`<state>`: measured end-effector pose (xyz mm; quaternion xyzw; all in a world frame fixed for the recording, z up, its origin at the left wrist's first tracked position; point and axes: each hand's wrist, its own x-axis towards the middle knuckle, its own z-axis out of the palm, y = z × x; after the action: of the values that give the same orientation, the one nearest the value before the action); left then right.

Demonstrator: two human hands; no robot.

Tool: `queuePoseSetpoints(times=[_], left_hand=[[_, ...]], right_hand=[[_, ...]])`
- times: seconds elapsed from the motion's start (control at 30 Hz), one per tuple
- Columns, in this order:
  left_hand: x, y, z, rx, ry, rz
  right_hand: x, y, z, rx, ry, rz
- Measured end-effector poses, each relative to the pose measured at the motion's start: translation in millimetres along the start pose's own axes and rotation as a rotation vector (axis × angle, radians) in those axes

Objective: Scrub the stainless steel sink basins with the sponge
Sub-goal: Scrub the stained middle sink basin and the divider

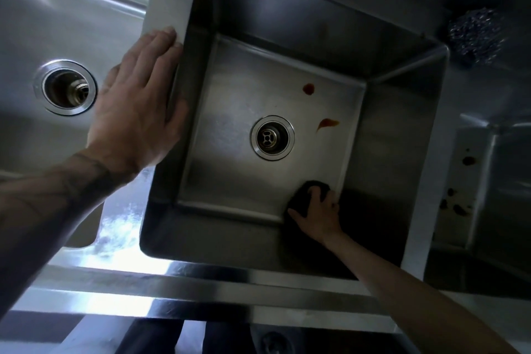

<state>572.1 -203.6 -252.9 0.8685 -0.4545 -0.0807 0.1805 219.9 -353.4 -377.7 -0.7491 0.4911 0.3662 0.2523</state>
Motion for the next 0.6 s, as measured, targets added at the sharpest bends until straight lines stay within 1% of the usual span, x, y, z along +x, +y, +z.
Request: queuePoseSetpoints(times=[0.07, 0.17, 0.23, 0.3, 0.37, 0.43, 0.47, 0.5, 0.53, 0.6], left_hand=[[0.0, -0.2, 0.0, 0.001, 0.007, 0.001], [-1.0, -2.0, 0.3, -0.002, 0.015, 0.016], [-1.2, -1.9, 0.5, -0.009, 0.015, 0.023], [-0.4, -2.4, 0.8, -0.005, 0.021, 0.023], [-0.3, -2.5, 1.3, -0.005, 0.025, 0.027], [-0.5, -2.2, 1.3, -0.008, 0.025, 0.024], [-0.5, -2.4, 1.5, -0.007, 0.029, 0.022], [-0.4, -3.0, 1.9, -0.003, 0.032, 0.020], [-0.3, -3.5, 2.7, -0.001, 0.032, 0.020], [-0.5, -4.9, 4.6, 0.005, 0.031, 0.023]], right_hand=[[-3.3, -25.6, 7.3, -0.054, 0.045, -0.112], [-8.8, -47.9, 16.7, -0.129, 0.029, -0.362], [-8.3, -36.7, 10.2, -0.157, 0.028, -0.410], [-1.3, -8.5, -1.5, -0.122, 0.056, -0.345], [3.2, 19.2, -11.3, -0.013, 0.073, -0.170], [2.7, 23.5, -14.1, 0.075, 0.090, -0.006], [2.1, 14.7, -12.2, 0.080, 0.103, 0.039], [1.9, 1.1, -8.5, 0.058, 0.118, 0.041], [0.8, -14.6, -3.7, 0.030, 0.136, -0.002], [-0.7, -47.8, 6.1, -0.010, 0.182, -0.182]])
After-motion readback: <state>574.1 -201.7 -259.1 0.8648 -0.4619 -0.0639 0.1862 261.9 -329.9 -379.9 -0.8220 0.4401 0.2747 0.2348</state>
